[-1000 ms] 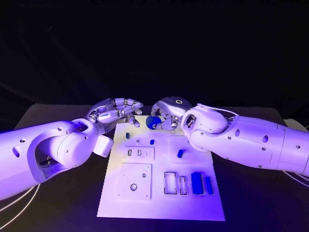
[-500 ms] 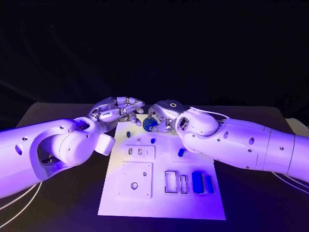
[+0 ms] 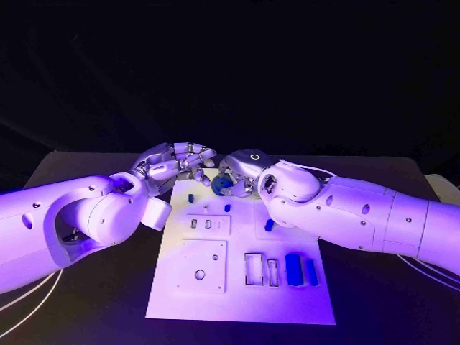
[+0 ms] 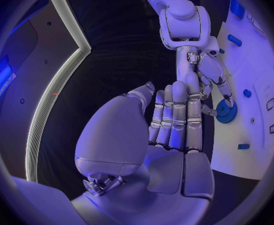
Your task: Assemble the parts on the task board
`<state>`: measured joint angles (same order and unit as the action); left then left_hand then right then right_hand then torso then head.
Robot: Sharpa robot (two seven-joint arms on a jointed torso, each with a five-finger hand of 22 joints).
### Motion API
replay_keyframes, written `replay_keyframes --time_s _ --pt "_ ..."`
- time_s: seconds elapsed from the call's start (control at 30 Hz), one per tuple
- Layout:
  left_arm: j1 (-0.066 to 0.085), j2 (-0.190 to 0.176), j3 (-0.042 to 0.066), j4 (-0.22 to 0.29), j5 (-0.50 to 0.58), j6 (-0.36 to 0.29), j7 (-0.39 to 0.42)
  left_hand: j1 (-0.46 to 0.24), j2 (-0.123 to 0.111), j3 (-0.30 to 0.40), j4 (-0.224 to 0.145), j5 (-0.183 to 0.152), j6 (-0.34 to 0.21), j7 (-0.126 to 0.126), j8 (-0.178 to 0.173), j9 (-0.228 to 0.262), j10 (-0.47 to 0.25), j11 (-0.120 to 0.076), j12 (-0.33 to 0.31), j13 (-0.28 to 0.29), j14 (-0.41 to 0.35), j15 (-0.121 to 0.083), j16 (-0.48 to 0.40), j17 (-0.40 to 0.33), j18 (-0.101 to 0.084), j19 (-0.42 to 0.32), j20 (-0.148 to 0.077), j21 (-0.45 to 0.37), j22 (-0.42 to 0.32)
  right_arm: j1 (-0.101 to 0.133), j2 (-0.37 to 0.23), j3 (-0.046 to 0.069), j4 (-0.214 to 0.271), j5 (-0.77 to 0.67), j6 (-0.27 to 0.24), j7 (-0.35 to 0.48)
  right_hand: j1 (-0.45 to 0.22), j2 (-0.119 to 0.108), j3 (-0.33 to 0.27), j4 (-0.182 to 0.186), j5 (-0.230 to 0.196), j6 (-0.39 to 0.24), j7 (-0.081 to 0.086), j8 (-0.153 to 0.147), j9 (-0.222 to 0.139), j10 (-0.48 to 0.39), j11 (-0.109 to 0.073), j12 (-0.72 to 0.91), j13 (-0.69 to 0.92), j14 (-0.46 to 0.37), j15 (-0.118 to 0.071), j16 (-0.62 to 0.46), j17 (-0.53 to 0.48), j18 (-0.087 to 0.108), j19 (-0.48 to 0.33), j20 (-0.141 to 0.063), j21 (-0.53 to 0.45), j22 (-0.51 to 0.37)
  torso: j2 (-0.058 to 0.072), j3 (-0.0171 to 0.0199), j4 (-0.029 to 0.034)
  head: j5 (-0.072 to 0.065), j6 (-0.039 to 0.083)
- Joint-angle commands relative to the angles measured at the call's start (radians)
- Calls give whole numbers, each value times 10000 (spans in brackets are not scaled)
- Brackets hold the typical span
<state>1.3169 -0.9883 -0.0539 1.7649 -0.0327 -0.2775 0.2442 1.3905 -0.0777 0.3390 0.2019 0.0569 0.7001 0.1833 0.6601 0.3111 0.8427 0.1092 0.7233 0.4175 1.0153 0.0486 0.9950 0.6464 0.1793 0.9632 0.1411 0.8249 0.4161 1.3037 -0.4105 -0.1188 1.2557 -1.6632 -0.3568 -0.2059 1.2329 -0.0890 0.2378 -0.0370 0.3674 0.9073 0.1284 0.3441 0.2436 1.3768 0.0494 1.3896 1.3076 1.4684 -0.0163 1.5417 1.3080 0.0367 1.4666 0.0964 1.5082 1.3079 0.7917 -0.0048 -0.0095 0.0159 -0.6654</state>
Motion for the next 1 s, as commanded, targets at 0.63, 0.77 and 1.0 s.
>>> replay_keyframes --time_s 0.63,0.77,1.0 --pt "13 3 4 31 22 144 35 28 -20 6 -40 4 -33 19 -51 -9 2 51 -67 -10 73 9 -58 -10 42 -38 22 69 -8 -13 173 -31 -164 -114 289 1 -218 -50 176 28 -145 33 50 -118 -35 -107 21 -111 139 881 -27 -69 2069 -89 307 -62 -78 1673 -9 3 -10 13 -36" --pt "13 -9 4 30 22 140 34 28 -20 6 -40 4 -33 19 -51 -9 2 51 -67 -10 73 9 -58 -10 42 -38 22 69 -8 -14 158 -35 -202 -108 287 -39 -311 -114 198 55 -197 -159 113 -286 -98 -218 66 -221 19 867 4 -106 2014 -70 255 -43 -133 1609 -3 6 -5 15 -36" --pt "13 -15 4 26 22 144 27 28 -20 6 -40 4 -33 19 -51 -9 2 51 -67 -10 73 9 -58 -10 42 -38 22 69 -8 -13 146 -37 -275 -104 230 -121 -537 -254 115 180 -273 -989 380 -960 -344 -383 311 -370 -138 854 207 -142 1966 -48 187 121 -215 1530 -1 8 -1 5 -41"
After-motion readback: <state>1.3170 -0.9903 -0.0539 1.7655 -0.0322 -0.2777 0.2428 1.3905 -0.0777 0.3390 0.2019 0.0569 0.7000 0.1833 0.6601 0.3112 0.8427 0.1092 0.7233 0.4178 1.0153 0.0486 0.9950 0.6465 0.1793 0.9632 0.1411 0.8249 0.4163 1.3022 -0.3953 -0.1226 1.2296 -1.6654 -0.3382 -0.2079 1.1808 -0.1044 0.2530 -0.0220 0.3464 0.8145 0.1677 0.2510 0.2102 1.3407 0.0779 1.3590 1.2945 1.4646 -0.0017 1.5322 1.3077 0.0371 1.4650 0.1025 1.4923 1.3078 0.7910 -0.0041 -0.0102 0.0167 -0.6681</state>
